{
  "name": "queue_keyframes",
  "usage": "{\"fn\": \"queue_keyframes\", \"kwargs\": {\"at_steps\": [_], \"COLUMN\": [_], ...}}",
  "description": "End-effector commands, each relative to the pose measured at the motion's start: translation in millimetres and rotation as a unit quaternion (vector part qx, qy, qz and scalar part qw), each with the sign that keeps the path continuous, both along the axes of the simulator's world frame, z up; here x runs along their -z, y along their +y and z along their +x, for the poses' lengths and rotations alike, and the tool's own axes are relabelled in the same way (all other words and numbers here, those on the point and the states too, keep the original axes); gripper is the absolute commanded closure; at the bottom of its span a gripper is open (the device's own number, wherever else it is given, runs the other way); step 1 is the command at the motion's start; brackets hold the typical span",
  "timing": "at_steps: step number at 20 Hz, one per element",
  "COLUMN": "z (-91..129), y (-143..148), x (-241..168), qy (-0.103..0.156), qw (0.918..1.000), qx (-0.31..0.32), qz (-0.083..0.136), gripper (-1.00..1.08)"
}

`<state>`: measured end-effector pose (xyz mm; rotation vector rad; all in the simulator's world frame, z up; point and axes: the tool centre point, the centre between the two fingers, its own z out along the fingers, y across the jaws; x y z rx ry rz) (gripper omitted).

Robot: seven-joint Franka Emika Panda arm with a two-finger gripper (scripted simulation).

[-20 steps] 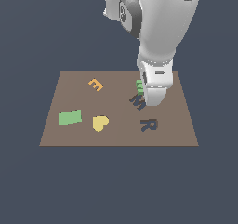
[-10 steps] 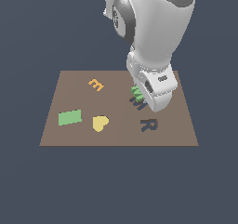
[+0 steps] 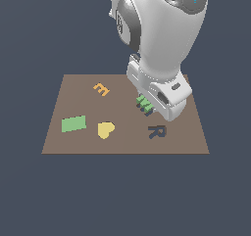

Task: Insert a designated object into the corresponding slot on a board.

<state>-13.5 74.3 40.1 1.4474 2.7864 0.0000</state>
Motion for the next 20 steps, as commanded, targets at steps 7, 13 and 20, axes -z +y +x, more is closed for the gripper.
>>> {"fn": "queue_keyframes", "kwargs": {"at_steps": [7,13,20], "z": [7.7,8.0,7.6], "y": [0.1,0.5,0.5], "x": [-0.5,-0.5,5.9], "qy": [0.0,0.0,0.0], "qw": [0.9989,0.9989,0.9989], "qx": [-0.046,-0.048,-0.047], "qz": [0.0,0.0,0.0], "gripper": [1.08,1.08,1.08]}}
